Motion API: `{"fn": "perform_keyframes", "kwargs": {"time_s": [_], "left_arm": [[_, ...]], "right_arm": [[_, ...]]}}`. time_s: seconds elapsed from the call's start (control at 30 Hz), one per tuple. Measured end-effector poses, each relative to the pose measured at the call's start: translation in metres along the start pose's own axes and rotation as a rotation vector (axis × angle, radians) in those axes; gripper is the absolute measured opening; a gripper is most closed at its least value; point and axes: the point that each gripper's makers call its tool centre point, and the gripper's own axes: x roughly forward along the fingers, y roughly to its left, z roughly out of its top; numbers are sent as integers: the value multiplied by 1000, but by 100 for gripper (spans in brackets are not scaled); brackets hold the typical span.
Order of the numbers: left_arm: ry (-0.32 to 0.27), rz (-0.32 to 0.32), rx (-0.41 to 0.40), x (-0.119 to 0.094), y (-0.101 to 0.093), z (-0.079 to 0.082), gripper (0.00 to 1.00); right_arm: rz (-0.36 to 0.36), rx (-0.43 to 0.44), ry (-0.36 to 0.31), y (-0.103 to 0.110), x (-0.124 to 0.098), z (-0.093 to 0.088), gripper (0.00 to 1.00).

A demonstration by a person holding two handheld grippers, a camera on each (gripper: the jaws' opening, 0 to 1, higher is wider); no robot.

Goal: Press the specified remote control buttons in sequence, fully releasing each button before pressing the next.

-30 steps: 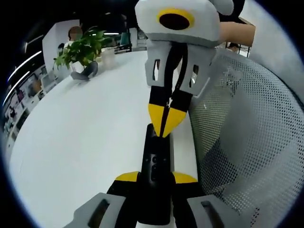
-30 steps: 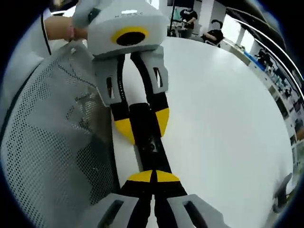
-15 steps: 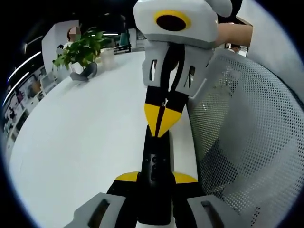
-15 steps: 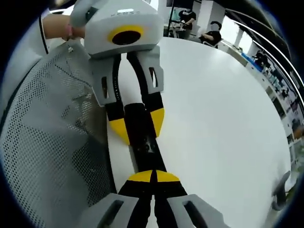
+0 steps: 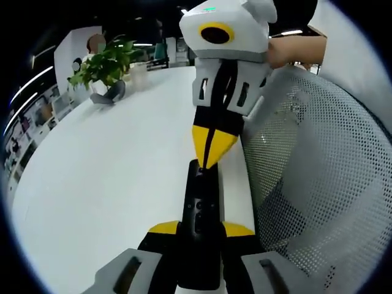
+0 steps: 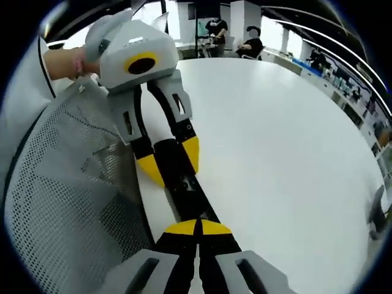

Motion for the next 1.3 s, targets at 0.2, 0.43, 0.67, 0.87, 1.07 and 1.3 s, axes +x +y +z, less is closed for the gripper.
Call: {"fn": "perform_keyframes", "kwargs": {"time_s": [0.2, 0.43, 0.67, 0.87, 1.07, 1.3], "left_arm": [[19, -1, 7, 1, 0, 0, 24], [25, 1, 8, 1, 0, 0, 24], [44, 1, 16, 1, -1, 0, 24], [58, 1, 20, 1, -1, 0, 24], [69, -10, 30, 2, -2, -1, 24], [63, -19, 39, 2, -2, 0, 24]], "right_arm": [[0, -17, 26, -2, 0, -1, 0], [-2, -17, 95, -5, 2, -1, 0], [-4, -147, 132, -4, 3, -1, 0], [-27, -312, 113, -2, 2, -3, 0], [38, -177, 86, 1, 0, -4, 0], [64, -151, 59, 6, 8, 0, 0]]}}
